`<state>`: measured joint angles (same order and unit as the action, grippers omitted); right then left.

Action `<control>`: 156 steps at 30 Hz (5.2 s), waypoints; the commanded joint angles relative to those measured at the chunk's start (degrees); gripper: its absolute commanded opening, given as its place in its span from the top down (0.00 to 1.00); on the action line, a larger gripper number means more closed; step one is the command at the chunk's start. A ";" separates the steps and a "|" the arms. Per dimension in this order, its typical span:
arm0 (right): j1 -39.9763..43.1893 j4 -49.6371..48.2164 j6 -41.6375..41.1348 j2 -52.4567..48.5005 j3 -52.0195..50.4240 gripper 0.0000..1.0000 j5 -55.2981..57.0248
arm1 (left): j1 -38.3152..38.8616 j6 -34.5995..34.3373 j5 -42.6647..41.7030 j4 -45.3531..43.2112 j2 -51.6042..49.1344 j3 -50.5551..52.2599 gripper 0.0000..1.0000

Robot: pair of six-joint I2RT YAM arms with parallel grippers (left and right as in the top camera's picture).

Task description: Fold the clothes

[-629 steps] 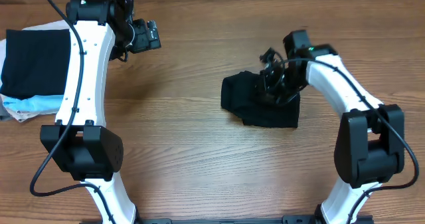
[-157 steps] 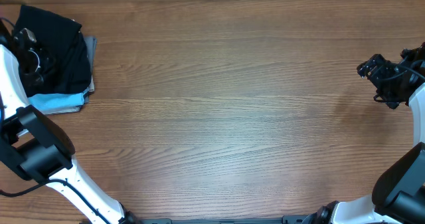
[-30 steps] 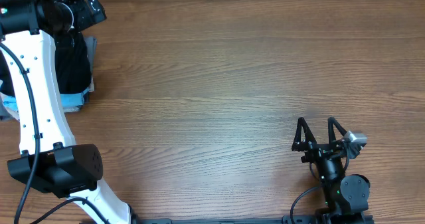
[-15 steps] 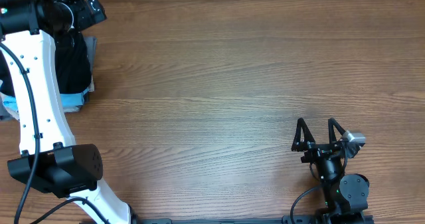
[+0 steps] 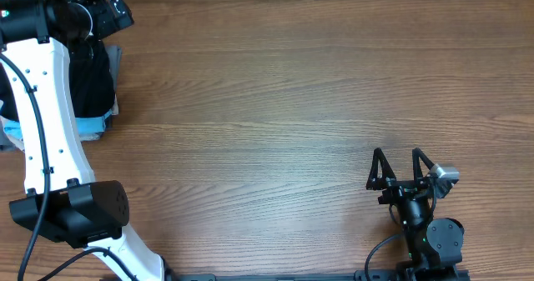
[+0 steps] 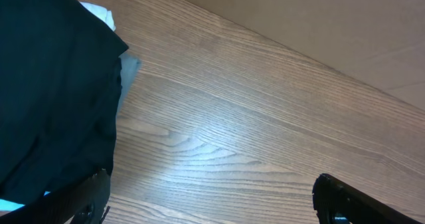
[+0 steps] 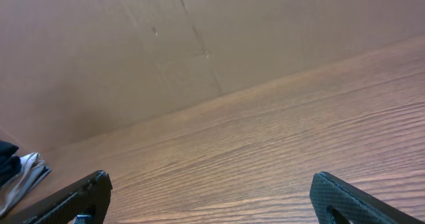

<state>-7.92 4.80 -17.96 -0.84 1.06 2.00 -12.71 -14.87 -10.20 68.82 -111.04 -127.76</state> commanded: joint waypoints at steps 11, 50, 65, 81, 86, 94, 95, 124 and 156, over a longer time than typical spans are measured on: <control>-0.24 -0.20 12.94 0.68 -0.61 0.00 0.96 | 0.50 -0.37 0.55 -0.02 -0.35 0.02 0.00; -0.22 -0.20 16.50 0.68 -0.61 0.00 0.92 | 1.22 -0.37 0.83 0.17 4.52 0.02 0.00; -0.22 -0.20 16.50 0.68 -0.61 0.00 0.92 | 14.29 1.16 4.66 0.37 31.19 2.23 0.00; -0.22 -0.20 16.50 0.68 -0.61 0.00 0.92 | 12.61 -1.46 4.61 1.64 59.80 37.79 0.00; -0.22 -0.20 16.50 0.68 -0.61 0.00 0.92 | 10.67 -2.34 4.63 -6.29 67.47 55.52 0.00; -0.22 -0.20 16.50 0.66 -0.61 0.00 0.92 | 10.64 -2.58 4.63 -34.91 78.75 86.47 0.00; -0.22 -0.20 16.50 0.68 -0.61 0.00 0.94 | 10.64 -2.60 4.61 -38.95 80.00 89.96 0.00; -0.22 -0.20 16.50 0.68 -0.61 0.00 0.92 | 15.10 -0.87 12.00 -71.12 100.54 127.49 0.00; -0.22 -0.20 16.50 0.68 -0.61 0.00 0.92 | 16.87 16.17 12.07 -64.57 110.79 127.49 0.00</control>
<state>-7.92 4.78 -1.63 -0.84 1.06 2.39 3.79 0.19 1.17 4.51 -0.97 -0.56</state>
